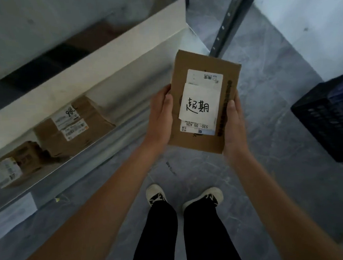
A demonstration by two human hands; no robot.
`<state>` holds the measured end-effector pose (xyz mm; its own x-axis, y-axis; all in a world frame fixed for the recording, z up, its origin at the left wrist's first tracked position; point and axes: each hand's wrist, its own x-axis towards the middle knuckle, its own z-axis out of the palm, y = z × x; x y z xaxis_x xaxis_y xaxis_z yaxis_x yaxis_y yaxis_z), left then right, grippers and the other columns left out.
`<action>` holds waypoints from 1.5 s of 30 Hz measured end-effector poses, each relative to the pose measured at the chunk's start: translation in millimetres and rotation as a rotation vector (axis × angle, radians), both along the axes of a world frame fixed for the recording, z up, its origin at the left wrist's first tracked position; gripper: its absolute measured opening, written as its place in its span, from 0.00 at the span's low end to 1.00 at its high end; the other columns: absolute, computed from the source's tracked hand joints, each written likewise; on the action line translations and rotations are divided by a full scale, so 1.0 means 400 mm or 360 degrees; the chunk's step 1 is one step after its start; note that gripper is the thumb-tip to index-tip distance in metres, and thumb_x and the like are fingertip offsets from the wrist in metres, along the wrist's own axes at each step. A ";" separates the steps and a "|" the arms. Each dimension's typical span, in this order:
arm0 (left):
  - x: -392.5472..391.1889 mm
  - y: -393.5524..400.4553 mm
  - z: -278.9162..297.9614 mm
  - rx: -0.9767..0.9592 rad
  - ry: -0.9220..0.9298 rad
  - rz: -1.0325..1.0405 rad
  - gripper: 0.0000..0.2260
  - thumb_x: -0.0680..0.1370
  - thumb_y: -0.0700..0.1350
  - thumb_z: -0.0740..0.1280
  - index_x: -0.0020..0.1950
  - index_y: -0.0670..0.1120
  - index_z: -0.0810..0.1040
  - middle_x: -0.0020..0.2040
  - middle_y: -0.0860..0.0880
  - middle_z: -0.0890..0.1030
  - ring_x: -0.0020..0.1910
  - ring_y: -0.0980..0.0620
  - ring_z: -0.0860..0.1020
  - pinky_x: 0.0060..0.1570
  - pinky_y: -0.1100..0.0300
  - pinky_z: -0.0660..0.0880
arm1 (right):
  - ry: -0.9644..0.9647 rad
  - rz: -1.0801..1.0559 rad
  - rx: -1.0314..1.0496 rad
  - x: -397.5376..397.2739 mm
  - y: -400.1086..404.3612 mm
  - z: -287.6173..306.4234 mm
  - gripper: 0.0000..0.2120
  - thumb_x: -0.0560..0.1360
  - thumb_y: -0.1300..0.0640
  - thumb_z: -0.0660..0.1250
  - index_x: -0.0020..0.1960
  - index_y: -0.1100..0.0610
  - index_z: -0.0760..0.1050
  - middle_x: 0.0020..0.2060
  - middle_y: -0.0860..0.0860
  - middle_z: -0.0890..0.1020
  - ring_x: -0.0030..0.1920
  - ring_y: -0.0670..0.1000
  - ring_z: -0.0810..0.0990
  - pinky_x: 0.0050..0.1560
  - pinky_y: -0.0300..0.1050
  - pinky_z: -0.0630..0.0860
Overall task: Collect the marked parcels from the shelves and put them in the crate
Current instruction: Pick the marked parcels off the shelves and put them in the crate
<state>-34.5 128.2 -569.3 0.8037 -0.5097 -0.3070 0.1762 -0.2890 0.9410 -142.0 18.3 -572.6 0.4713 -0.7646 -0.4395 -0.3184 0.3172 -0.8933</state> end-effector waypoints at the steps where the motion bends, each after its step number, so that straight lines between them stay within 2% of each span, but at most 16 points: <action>1: -0.018 -0.030 -0.001 -0.0016 0.0057 -0.0024 0.17 0.83 0.50 0.53 0.70 0.48 0.69 0.65 0.49 0.73 0.64 0.55 0.72 0.65 0.57 0.69 | 0.0009 -0.0052 0.0004 -0.026 -0.022 -0.002 0.21 0.80 0.42 0.51 0.72 0.35 0.62 0.66 0.43 0.75 0.64 0.47 0.75 0.66 0.60 0.71; 5: -0.110 -0.155 0.003 -0.0008 0.0071 -0.0141 0.17 0.83 0.48 0.54 0.69 0.47 0.71 0.64 0.49 0.77 0.62 0.53 0.76 0.64 0.52 0.72 | 0.0034 -0.0223 0.0017 -0.142 -0.119 0.003 0.19 0.83 0.48 0.51 0.74 0.39 0.62 0.66 0.44 0.75 0.63 0.46 0.76 0.66 0.57 0.72; 10: -0.276 -0.342 0.042 0.0035 0.0119 -0.0314 0.20 0.80 0.52 0.54 0.71 0.50 0.68 0.66 0.50 0.75 0.64 0.53 0.74 0.66 0.49 0.70 | 0.0079 -0.0434 0.0028 -0.323 -0.270 0.031 0.16 0.83 0.47 0.53 0.69 0.39 0.66 0.63 0.44 0.77 0.62 0.45 0.76 0.65 0.55 0.73; 12: -0.339 -0.412 0.059 0.0024 0.0074 -0.0435 0.19 0.83 0.49 0.52 0.74 0.51 0.62 0.65 0.57 0.73 0.60 0.62 0.74 0.63 0.60 0.71 | 0.0088 -0.0530 0.0076 -0.397 -0.327 0.035 0.13 0.81 0.45 0.54 0.65 0.40 0.68 0.61 0.46 0.78 0.61 0.47 0.77 0.64 0.57 0.73; 14: -0.394 -0.472 0.067 0.0020 0.0053 -0.0536 0.19 0.84 0.46 0.50 0.76 0.52 0.57 0.61 0.61 0.70 0.55 0.71 0.72 0.55 0.74 0.70 | 0.0106 -0.0578 0.0092 -0.460 -0.377 0.034 0.21 0.78 0.40 0.56 0.68 0.43 0.69 0.64 0.46 0.77 0.63 0.48 0.76 0.65 0.58 0.72; 15: -0.421 -0.499 0.067 0.0023 0.0046 -0.0584 0.19 0.85 0.46 0.50 0.76 0.52 0.57 0.62 0.60 0.70 0.54 0.70 0.72 0.54 0.74 0.70 | 0.0112 -0.0603 0.0102 -0.490 -0.397 0.035 0.25 0.76 0.38 0.57 0.71 0.44 0.67 0.66 0.46 0.76 0.65 0.49 0.75 0.66 0.58 0.71; 19: -0.533 -0.627 0.068 0.0050 0.0036 -0.0761 0.19 0.85 0.47 0.49 0.76 0.53 0.56 0.64 0.55 0.71 0.56 0.64 0.75 0.54 0.67 0.73 | 0.0080 -0.0762 0.0129 -0.619 -0.490 0.027 0.29 0.73 0.35 0.58 0.72 0.43 0.67 0.67 0.47 0.75 0.66 0.49 0.75 0.67 0.57 0.71; 22: -0.603 -0.703 0.063 0.0057 0.0037 -0.0826 0.20 0.84 0.49 0.50 0.77 0.55 0.55 0.69 0.54 0.70 0.65 0.55 0.72 0.66 0.51 0.70 | 0.0060 -0.0839 0.0125 -0.691 -0.546 0.032 0.27 0.75 0.37 0.57 0.72 0.43 0.68 0.66 0.47 0.77 0.65 0.50 0.75 0.67 0.56 0.72; 24: -0.642 -0.754 0.061 0.0075 0.0024 -0.0894 0.20 0.84 0.50 0.50 0.77 0.56 0.55 0.73 0.53 0.67 0.69 0.54 0.69 0.69 0.46 0.67 | 0.0049 -0.0916 0.0141 -0.736 -0.584 0.039 0.26 0.76 0.38 0.57 0.72 0.43 0.67 0.66 0.47 0.77 0.66 0.49 0.75 0.67 0.56 0.71; 27: -0.691 -0.840 0.060 0.0130 -0.0016 -0.1003 0.20 0.84 0.51 0.50 0.77 0.57 0.55 0.75 0.54 0.64 0.71 0.54 0.67 0.70 0.44 0.64 | 0.0019 -0.1013 0.0167 -0.791 -0.646 0.044 0.22 0.79 0.41 0.56 0.73 0.43 0.67 0.66 0.47 0.77 0.65 0.48 0.76 0.67 0.55 0.71; 30: -0.732 -0.934 0.051 0.0134 0.0015 -0.1079 0.21 0.83 0.52 0.50 0.77 0.58 0.55 0.74 0.55 0.65 0.70 0.55 0.67 0.70 0.45 0.64 | 0.0036 -0.1095 0.0189 -0.839 -0.717 0.044 0.22 0.80 0.42 0.56 0.74 0.43 0.66 0.68 0.46 0.75 0.67 0.48 0.73 0.69 0.55 0.69; 35: -0.785 -1.105 0.026 0.0145 0.0111 -0.1192 0.20 0.84 0.48 0.51 0.77 0.55 0.58 0.71 0.55 0.69 0.68 0.57 0.69 0.69 0.56 0.66 | 0.0136 -0.1204 0.0198 -0.894 -0.864 0.027 0.22 0.80 0.42 0.56 0.73 0.43 0.66 0.67 0.47 0.75 0.67 0.49 0.74 0.69 0.56 0.69; 37: -0.803 -1.177 0.013 0.0152 0.0155 -0.1227 0.19 0.84 0.48 0.51 0.76 0.54 0.61 0.70 0.53 0.71 0.67 0.56 0.71 0.67 0.56 0.68 | 0.0189 -0.1240 0.0207 -0.913 -0.928 0.027 0.22 0.80 0.42 0.56 0.73 0.43 0.66 0.67 0.46 0.75 0.66 0.49 0.74 0.69 0.56 0.69; 42: -0.845 -1.335 0.000 0.0304 0.0354 -0.1271 0.20 0.84 0.50 0.53 0.76 0.55 0.60 0.70 0.52 0.72 0.66 0.54 0.72 0.67 0.50 0.70 | 0.0423 -0.1180 0.0257 -0.943 -1.078 0.024 0.28 0.72 0.30 0.53 0.68 0.38 0.70 0.65 0.48 0.76 0.66 0.50 0.74 0.68 0.60 0.69; 45: -0.855 -1.422 -0.011 0.0407 0.0433 -0.1311 0.19 0.83 0.51 0.54 0.75 0.57 0.62 0.65 0.52 0.76 0.61 0.57 0.76 0.61 0.54 0.74 | 0.0452 -0.1250 0.0420 -0.961 -1.156 0.023 0.23 0.78 0.37 0.53 0.69 0.42 0.71 0.61 0.48 0.79 0.61 0.49 0.77 0.66 0.57 0.71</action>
<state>-376.7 -440.7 -573.8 0.0973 -0.7815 -0.6163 0.0279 -0.6168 0.7866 -526.4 -443.9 -563.4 -0.3029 -0.6790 -0.6687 -0.1203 0.7233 -0.6799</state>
